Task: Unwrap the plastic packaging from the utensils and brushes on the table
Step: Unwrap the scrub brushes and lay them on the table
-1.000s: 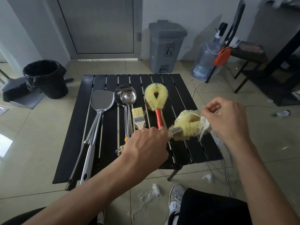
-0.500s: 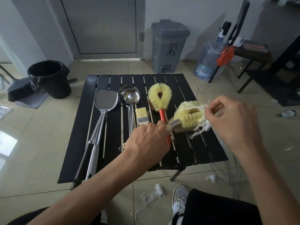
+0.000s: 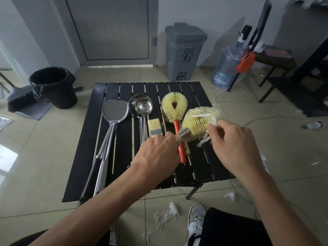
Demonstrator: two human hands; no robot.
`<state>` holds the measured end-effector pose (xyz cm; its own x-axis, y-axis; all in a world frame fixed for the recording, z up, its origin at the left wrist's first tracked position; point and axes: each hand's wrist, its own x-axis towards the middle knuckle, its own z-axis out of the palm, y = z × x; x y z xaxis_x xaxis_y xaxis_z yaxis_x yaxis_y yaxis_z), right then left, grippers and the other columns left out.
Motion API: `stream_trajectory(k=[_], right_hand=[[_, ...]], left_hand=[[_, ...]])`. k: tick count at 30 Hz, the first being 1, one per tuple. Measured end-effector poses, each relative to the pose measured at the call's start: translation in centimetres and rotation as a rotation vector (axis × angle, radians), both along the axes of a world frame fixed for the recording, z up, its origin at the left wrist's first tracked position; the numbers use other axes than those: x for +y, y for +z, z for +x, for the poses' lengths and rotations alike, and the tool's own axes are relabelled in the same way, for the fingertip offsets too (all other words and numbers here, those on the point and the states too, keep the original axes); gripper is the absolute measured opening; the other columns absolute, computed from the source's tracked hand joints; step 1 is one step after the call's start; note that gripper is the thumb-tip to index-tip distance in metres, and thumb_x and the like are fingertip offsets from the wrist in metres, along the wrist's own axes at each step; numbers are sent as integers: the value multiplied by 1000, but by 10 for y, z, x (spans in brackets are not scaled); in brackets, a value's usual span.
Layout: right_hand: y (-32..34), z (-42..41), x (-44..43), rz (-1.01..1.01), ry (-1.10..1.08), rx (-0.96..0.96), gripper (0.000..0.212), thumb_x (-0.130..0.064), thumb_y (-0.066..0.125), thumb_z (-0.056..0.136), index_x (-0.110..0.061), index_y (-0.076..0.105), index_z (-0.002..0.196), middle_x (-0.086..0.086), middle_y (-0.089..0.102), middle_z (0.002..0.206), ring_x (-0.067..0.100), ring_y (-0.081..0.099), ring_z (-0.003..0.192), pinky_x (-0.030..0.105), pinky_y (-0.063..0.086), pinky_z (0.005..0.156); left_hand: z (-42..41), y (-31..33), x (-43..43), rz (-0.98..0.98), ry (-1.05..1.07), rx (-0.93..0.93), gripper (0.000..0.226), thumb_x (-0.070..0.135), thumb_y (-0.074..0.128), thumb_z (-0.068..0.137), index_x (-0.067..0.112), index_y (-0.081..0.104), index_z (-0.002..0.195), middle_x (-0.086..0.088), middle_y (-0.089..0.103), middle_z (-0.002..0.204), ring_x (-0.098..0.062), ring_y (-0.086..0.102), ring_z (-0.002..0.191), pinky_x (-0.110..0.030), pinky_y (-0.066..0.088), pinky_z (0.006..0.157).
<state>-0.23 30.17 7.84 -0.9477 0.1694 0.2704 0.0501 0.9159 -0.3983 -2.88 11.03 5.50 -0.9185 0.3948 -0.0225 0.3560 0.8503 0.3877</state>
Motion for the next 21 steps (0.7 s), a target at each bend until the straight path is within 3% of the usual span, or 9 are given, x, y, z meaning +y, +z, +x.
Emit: stream_trajectory(k=[3,11,13,15,17,21], right_hand=[[1,-1,6,-25,34,81,29,-27,54,105,-16,60,79,-6,58,57,9,55,45,25,40,41],[-3,-12,44,-28,-103,131,35,-22,57,102,-13,60,69,-2,55,52,13,49,43,22,27,44],[-5,-15,53,-26,-119,176,37,-21,56,101,-14,54,65,-2,51,51,12,46,43,25,28,43],[-7,-19,63,-33,-126,211,37,-19,58,101,-14,49,65,-4,46,51,9,42,44,17,28,43],[-11,-23,72,-55,-109,226,37,-17,60,101,-13,50,66,-6,44,51,8,41,45,14,37,47],[-21,-34,85,-107,-73,167,33,-21,59,102,-9,61,72,4,59,60,19,52,54,15,37,51]], left_hand=[[-5,0,-3,39,9,-32,15,29,47,109,20,45,99,6,50,76,-9,47,57,-23,29,49],[-6,-4,-5,91,-72,-69,25,42,42,111,25,45,92,5,54,77,-8,47,56,-21,32,50],[-7,-3,-5,121,-92,-80,27,44,42,110,26,47,90,5,56,76,-8,49,56,-21,34,51],[-7,-2,-6,160,-120,-111,28,46,43,110,30,48,87,6,57,74,-5,50,54,-18,35,49],[-4,-1,-5,196,-155,-165,28,45,45,109,33,48,85,6,57,71,-3,51,48,-15,37,43],[-9,2,-6,297,-230,-340,26,37,50,109,31,53,84,7,57,66,2,50,45,-12,38,43]])
